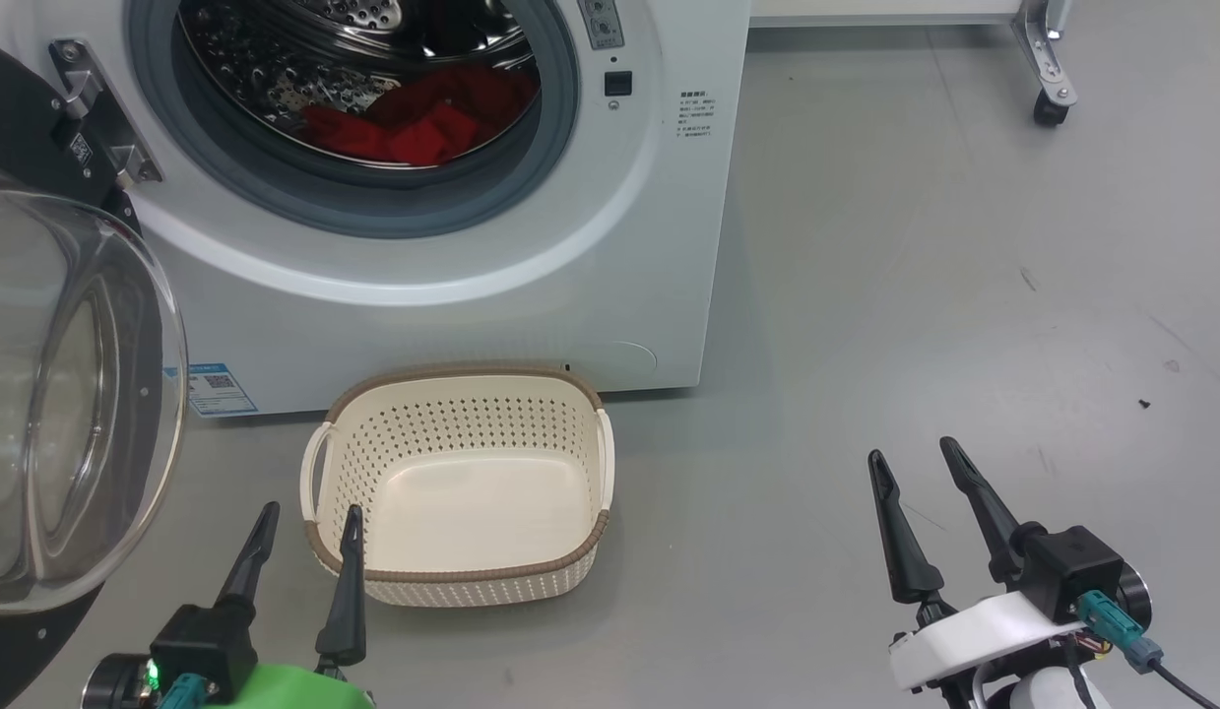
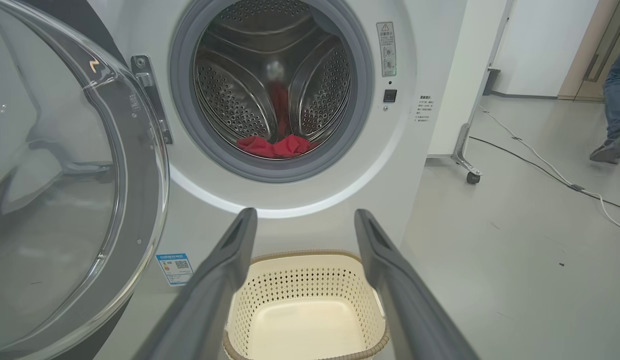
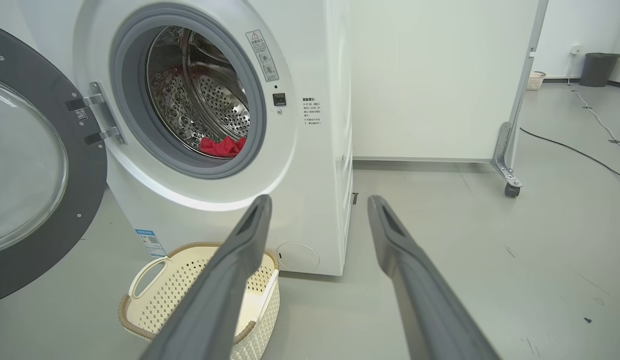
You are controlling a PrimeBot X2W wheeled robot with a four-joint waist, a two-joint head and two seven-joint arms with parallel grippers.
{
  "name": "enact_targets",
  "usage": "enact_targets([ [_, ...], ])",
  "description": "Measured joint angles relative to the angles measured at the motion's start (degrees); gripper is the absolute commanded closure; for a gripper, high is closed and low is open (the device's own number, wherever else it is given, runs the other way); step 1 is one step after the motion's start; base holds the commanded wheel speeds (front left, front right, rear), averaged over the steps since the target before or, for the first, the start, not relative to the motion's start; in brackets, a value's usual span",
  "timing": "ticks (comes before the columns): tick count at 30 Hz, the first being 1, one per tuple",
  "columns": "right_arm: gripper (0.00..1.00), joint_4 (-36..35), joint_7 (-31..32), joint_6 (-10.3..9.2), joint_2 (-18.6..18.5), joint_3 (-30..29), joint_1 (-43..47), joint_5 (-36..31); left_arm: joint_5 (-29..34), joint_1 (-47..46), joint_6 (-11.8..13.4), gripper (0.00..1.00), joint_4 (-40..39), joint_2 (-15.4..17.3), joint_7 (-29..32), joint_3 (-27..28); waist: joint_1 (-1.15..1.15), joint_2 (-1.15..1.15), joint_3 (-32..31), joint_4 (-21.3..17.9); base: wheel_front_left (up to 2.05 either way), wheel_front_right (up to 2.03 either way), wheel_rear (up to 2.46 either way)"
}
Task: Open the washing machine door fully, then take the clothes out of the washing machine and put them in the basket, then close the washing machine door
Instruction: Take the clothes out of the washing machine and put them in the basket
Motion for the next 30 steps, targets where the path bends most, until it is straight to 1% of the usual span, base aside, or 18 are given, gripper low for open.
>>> enact_targets([
  [18,0.00,-0.3,0.0,-0.42,0.0,0.3,0.0,1.2,0.4,0.5,0.5,0.00,-0.5,0.0,1.3,-0.1,0.00,0.00,-0.3,-0.6,0.03,-0.03,0.00],
  [30,0.00,-0.4,0.0,-0.45,0.0,0.3,0.0,1.2,0.9,0.5,1.0,0.00,-0.6,0.0,1.3,0.0,0.00,0.00,-0.5,-0.9,0.46,-0.46,0.00],
])
